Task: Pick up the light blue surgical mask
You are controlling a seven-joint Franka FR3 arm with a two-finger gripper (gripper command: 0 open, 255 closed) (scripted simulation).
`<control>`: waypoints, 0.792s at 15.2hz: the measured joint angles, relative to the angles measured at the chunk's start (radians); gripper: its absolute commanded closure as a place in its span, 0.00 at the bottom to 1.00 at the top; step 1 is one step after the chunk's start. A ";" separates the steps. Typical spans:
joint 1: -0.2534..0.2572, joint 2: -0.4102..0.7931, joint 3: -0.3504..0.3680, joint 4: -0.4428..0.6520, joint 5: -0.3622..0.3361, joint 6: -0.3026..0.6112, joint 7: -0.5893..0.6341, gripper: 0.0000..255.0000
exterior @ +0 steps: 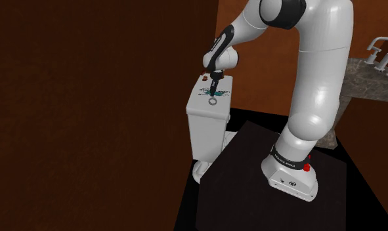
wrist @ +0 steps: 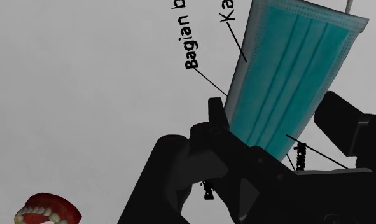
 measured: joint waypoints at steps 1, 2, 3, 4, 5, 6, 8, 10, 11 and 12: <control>0.001 -0.007 -0.004 0.002 -0.006 -0.007 0.003 1.00; 0.003 -0.017 -0.008 0.002 -0.012 -0.017 0.006 1.00; 0.007 -0.029 -0.012 0.002 -0.020 -0.029 0.011 1.00; 0.010 -0.041 -0.016 0.003 -0.029 -0.042 0.017 1.00; 0.012 -0.048 -0.019 0.004 -0.036 -0.052 0.022 1.00; 0.016 -0.061 -0.024 0.004 -0.045 -0.064 0.029 1.00; 0.020 -0.078 -0.030 0.011 -0.058 -0.088 0.039 1.00; 0.025 -0.097 -0.035 0.015 -0.072 -0.110 0.049 1.00; 0.027 -0.109 -0.038 0.019 -0.081 -0.124 0.055 1.00; 0.028 -0.119 -0.041 0.019 -0.087 -0.133 0.057 1.00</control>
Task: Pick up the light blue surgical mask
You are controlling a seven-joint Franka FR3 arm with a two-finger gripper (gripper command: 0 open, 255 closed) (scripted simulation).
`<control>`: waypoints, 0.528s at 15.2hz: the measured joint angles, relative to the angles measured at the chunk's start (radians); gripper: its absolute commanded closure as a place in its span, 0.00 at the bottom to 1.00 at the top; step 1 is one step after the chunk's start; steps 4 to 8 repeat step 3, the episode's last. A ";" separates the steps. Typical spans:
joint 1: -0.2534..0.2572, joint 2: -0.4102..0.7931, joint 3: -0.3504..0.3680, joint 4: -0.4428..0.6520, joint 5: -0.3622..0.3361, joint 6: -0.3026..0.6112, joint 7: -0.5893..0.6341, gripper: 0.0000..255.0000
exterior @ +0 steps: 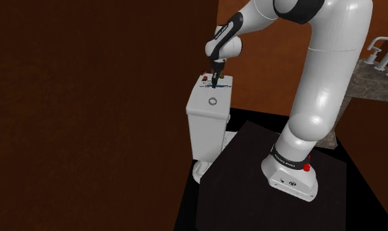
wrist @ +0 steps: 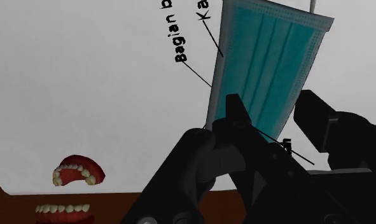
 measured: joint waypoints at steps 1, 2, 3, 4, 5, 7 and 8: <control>0.001 -0.009 -0.003 0.005 -0.006 -0.013 0.003 1.00; 0.004 -0.018 -0.004 0.008 -0.013 -0.025 0.009 1.00; 0.005 -0.027 -0.006 0.008 -0.019 -0.032 0.013 1.00; 0.005 -0.027 -0.006 0.008 -0.019 -0.032 0.013 1.00; 0.005 -0.027 -0.006 0.008 -0.019 -0.032 0.013 1.00; 0.005 -0.027 -0.006 0.008 -0.019 -0.032 0.013 1.00; 0.005 -0.027 -0.006 0.008 -0.019 -0.032 0.013 1.00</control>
